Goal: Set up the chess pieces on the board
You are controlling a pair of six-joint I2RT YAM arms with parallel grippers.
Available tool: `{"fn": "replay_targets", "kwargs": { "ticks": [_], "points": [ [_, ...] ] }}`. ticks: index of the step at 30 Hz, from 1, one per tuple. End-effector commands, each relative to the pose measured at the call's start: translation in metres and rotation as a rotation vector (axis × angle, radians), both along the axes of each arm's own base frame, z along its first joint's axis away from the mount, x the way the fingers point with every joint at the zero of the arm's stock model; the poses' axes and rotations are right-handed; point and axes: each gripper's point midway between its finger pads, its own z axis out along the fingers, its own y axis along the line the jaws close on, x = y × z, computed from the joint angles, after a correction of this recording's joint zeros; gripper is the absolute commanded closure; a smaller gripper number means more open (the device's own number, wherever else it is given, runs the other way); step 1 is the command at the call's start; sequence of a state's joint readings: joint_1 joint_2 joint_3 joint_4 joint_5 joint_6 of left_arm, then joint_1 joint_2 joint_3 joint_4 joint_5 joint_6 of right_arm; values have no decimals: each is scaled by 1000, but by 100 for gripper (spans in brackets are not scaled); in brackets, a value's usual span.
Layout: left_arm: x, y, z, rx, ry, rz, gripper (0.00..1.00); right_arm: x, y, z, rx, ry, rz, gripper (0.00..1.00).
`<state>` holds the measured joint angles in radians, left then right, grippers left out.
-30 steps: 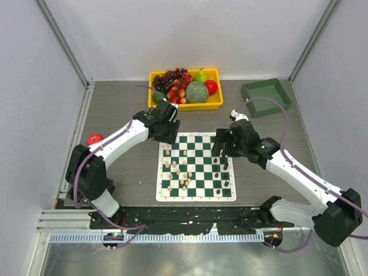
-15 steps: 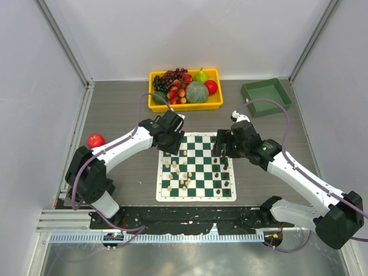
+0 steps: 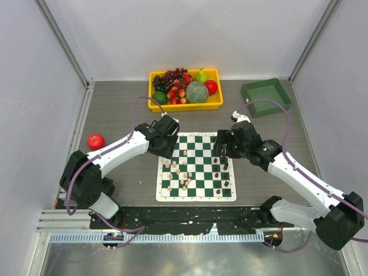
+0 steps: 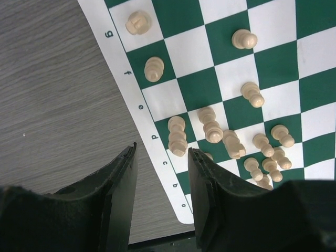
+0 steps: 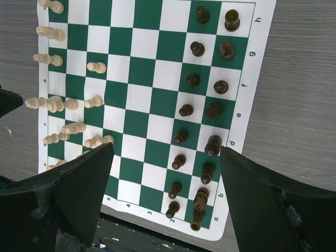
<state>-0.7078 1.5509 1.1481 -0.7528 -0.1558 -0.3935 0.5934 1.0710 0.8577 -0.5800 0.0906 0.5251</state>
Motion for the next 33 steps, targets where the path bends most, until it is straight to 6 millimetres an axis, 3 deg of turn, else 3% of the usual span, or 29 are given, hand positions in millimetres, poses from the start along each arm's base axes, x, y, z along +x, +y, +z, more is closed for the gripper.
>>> {"fn": "replay_targets", "kwargs": {
  "ticks": [1,19,33],
  "points": [
    [-5,-5,3,-50,-4,2,52,5,2,12,33,-42,-7,12],
    [-12,-15,-21,-81,78,-45,52,5,3,11,30,-38,-4,12],
    [-11,-7,-31,-67,111,-21,57,6,4,10,28,-35,-2,12]
  ]
}}
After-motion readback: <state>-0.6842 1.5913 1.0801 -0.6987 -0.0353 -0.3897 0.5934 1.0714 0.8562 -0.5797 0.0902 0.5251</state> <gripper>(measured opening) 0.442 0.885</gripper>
